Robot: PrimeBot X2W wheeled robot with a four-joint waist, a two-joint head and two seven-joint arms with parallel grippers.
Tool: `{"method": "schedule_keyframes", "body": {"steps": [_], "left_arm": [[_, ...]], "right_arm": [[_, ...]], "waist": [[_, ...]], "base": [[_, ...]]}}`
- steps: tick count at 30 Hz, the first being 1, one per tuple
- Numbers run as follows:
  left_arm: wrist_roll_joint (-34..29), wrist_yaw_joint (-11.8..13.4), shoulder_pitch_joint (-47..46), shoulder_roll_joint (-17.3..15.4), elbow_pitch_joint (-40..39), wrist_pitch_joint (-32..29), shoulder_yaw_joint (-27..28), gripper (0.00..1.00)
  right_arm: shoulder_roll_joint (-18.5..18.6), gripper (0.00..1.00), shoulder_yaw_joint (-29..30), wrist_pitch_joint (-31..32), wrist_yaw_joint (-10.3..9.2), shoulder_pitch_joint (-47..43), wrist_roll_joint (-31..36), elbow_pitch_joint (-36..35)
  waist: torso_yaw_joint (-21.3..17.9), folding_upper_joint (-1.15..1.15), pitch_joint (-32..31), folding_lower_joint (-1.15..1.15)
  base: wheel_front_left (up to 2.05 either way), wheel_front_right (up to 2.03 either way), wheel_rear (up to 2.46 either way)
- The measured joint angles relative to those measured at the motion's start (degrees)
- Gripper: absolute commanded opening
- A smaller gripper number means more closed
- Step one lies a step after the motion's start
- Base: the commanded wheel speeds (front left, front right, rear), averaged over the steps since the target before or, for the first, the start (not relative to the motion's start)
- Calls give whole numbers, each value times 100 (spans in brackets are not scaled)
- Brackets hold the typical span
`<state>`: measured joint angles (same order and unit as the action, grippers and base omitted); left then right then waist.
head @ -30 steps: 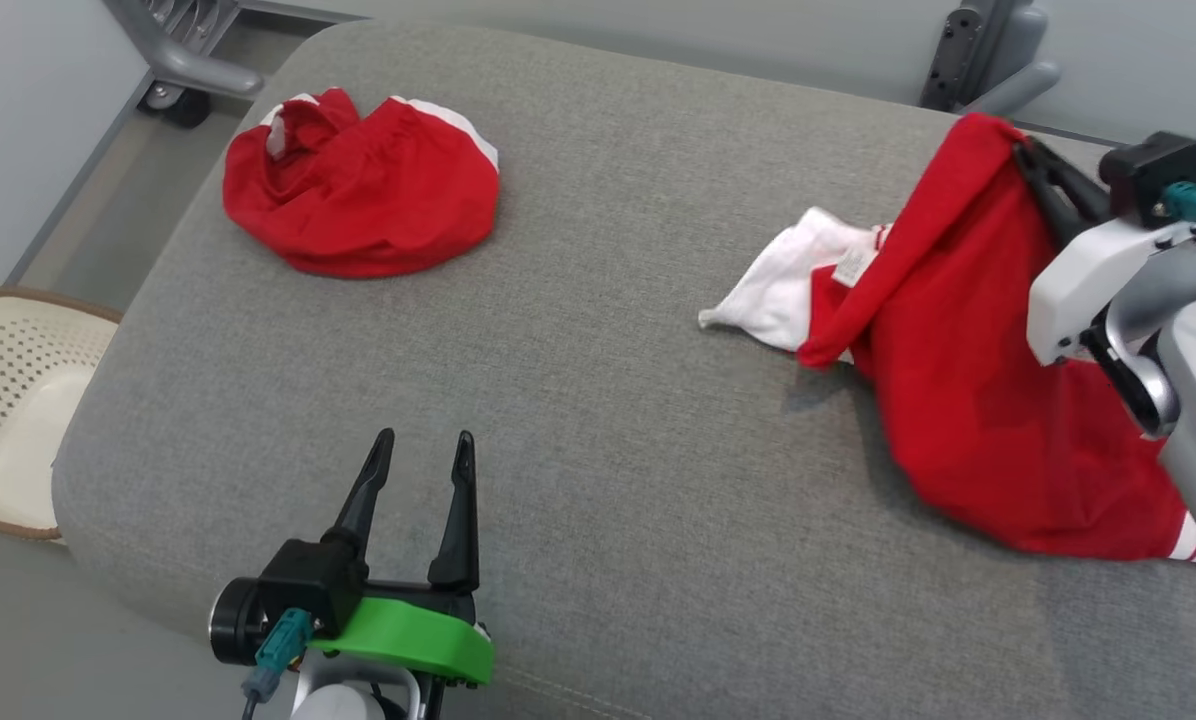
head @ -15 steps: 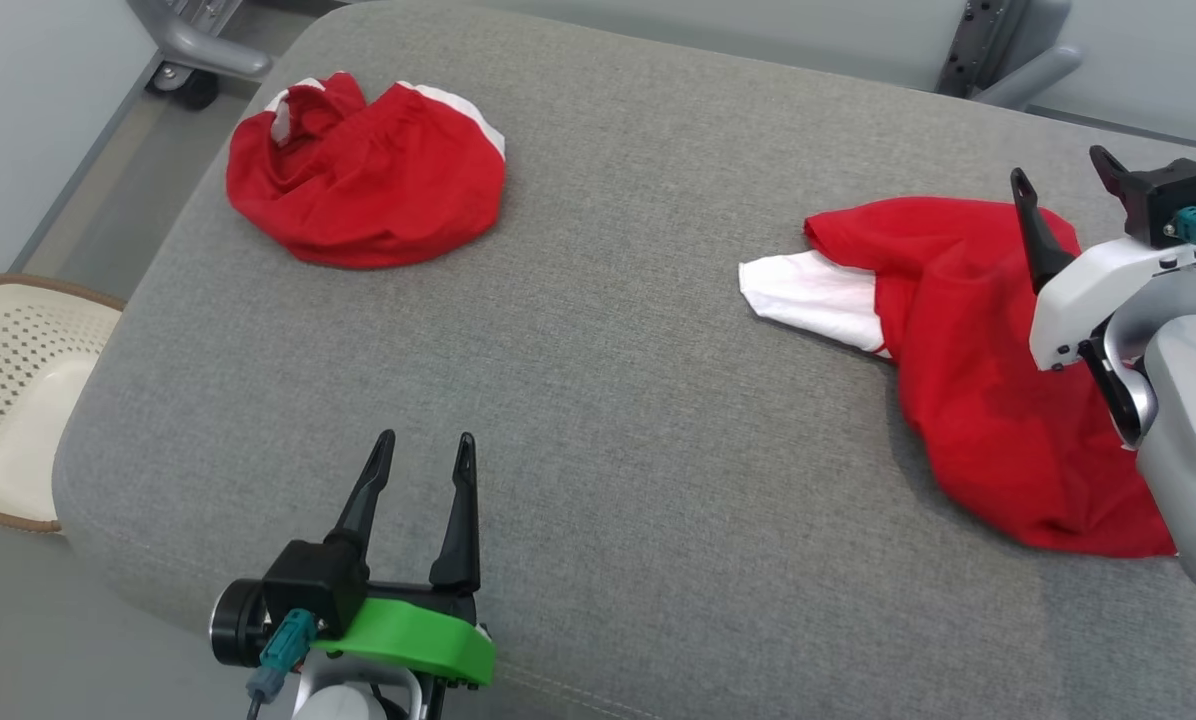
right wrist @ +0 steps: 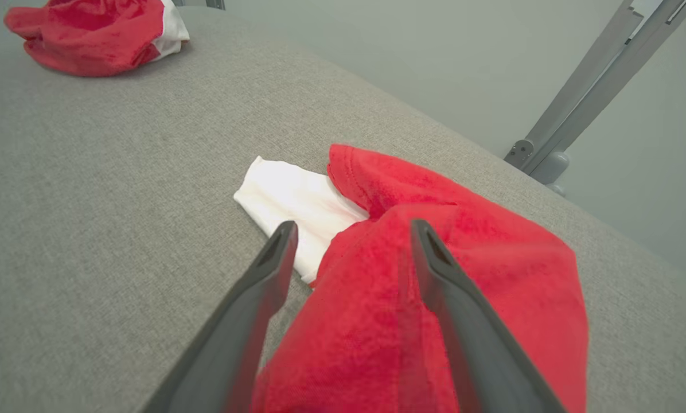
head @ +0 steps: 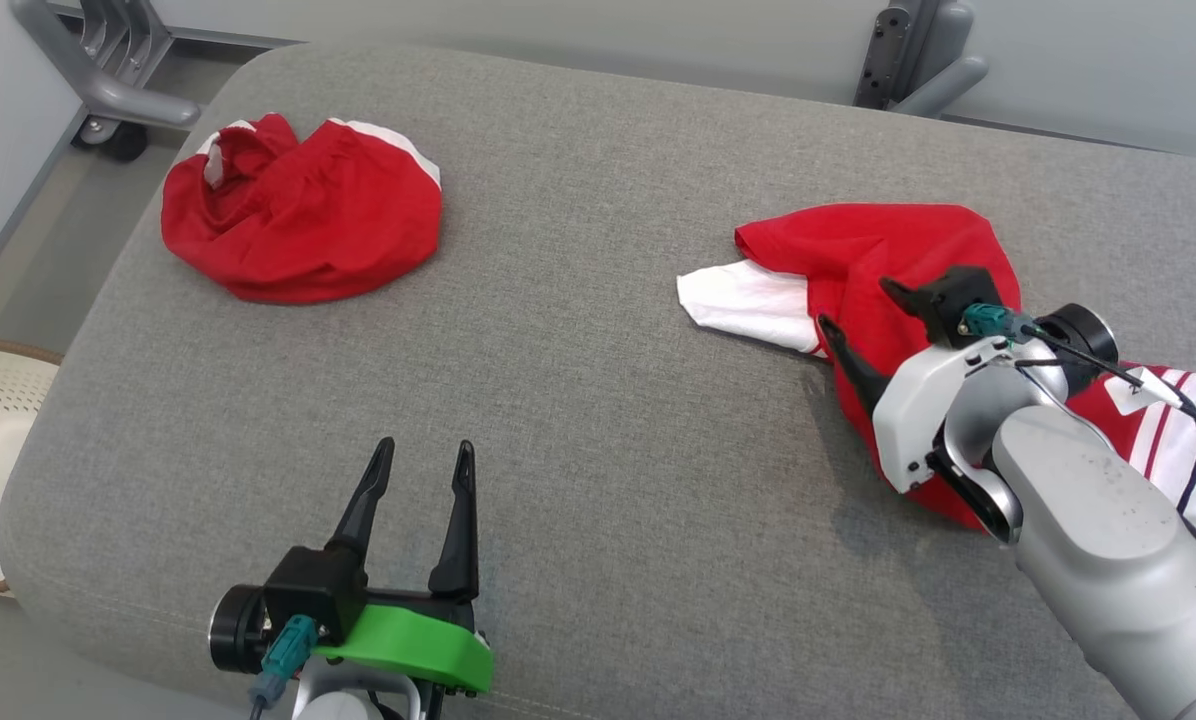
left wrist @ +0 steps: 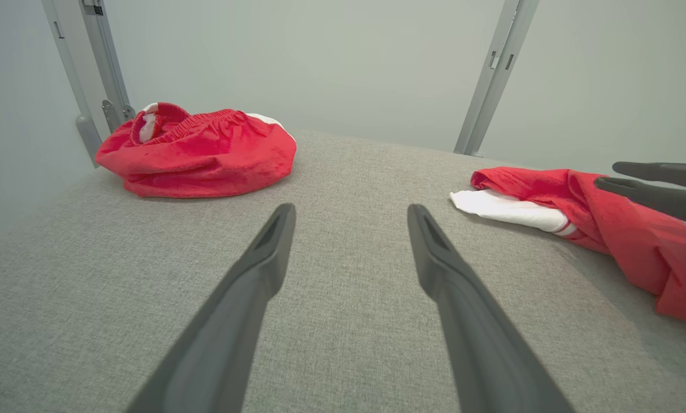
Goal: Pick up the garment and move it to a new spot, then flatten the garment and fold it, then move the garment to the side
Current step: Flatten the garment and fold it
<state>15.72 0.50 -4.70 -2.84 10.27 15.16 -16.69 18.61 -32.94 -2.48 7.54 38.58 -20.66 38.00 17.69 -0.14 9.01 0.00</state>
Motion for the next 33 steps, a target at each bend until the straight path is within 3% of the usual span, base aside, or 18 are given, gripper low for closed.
{"method": "schedule_keyframes", "body": {"steps": [8, 9, 10, 13, 19, 25, 30, 33], "left_arm": [[-12, -1, -3, 0, 1, 0, 8, 100], [-11, -1, -3, 0, 2, 0, 11, 100], [-11, -1, -3, 0, 2, 0, 15, 100], [-11, -1, -3, 0, 10, 0, 15, 100], [-4, -1, -4, 0, 20, 0, 26, 100], [-15, -5, -1, 0, 29, 0, 73, 100], [-26, -23, 0, 0, 31, 0, 96, 100], [-38, -26, -1, 0, 26, 0, 91, 100]], "right_arm": [[16, 100, 120, 771, 0, -182, 34, 63], [11, 96, 176, 861, 0, -208, 71, 91], [11, 47, 215, 954, 0, -231, 104, 107], [-42, 0, 282, 1080, 0, -338, 119, 78], [-13, 0, 328, 758, 0, -430, 98, -428], [44, 0, -18, 704, -1, -660, -497, -1593], [435, 0, -435, 1028, 0, -862, -1206, -2789], [671, 0, -443, 1213, 0, -908, -1480, -3147]], "waist": [[39, 0, 11, 0], [47, 0, 10, 0], [55, 0, 9, 0], [77, 0, 8, 0], [97, 0, -2, 0], [45, 0, -56, 0], [-23, 0, -81, 0], [-38, 0, -63, 0]], "base": [[0, 0, 0], [0, 0, 0], [0, 0, 0], [0, 0, 0], [0, 0, 0], [0, 0, 0], [0, 0, 0], [0, 0, 0]]}}
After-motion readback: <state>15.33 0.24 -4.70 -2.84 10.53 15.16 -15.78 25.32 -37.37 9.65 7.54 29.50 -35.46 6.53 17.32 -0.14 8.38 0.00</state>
